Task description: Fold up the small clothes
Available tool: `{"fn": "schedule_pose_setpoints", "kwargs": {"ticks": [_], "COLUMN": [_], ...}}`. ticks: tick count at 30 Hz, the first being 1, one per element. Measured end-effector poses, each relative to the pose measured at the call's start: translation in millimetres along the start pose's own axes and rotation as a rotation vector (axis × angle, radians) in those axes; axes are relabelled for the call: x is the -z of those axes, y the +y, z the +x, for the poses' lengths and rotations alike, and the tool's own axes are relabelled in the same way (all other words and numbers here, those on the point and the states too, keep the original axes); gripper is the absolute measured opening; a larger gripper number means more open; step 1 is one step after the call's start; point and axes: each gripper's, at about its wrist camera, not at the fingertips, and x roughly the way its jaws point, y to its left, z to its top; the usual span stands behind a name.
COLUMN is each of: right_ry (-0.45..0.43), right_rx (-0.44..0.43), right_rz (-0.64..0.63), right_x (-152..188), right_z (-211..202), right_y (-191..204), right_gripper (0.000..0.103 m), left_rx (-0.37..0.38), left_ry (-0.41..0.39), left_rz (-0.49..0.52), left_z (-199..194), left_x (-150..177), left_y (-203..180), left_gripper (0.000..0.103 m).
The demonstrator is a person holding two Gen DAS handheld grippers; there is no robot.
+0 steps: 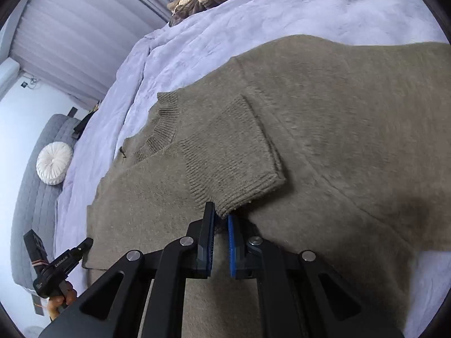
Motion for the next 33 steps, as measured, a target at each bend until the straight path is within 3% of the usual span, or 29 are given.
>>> {"fn": "schedule_pose_setpoints", "kwargs": {"ticks": [4, 9, 13, 16, 18, 21, 23, 27, 33], "right_ry": [-0.043, -0.120, -0.082, -0.044, 0.017, 0.013, 0.000, 0.002, -0.018], "right_rx": [0.090, 0.060, 0.038, 0.087, 0.137, 0.059, 0.036, 0.074, 0.130], "right_rz": [-0.008, -0.065, -0.134, -0.153, -0.106, -0.012, -0.011, -0.059, -0.141], "right_x": [1.6, -8.0, -11.0, -9.9, -7.5, -0.9, 3.1, 10.6, 22.0], "right_z": [-31.0, -54.0, -36.7, -17.5, 0.6, -6.1, -17.1, -37.7, -67.3], "right_y": [-6.2, 8.4, 31.8, 32.2, 18.7, -7.6, -12.0, -8.3, 5.8], "right_gripper": [0.013, 0.016, 0.016, 0.016, 0.015, 0.010, 0.015, 0.022, 0.045], "left_rx": [-0.036, 0.019, -0.007, -0.032, -0.011, -0.004, -0.018, -0.065, -0.062], "left_ry": [-0.057, -0.058, -0.020, 0.009, -0.012, -0.004, -0.009, -0.021, -0.024], "left_rz": [0.062, 0.124, 0.162, 0.161, 0.150, 0.141, 0.149, 0.160, 0.158], "left_z": [-29.3, -35.7, -11.8, 7.3, 3.9, -0.8, -5.1, -15.2, -39.0], "left_x": [1.3, 6.2, 18.2, 32.1, 36.4, 37.3, 38.2, 43.5, 53.7], "left_y": [2.3, -24.9, -52.0, -53.2, -48.3, -44.0, -45.2, -52.5, -66.9], "left_gripper": [0.014, 0.015, 0.015, 0.015, 0.015, 0.015, 0.015, 0.015, 0.015]}}
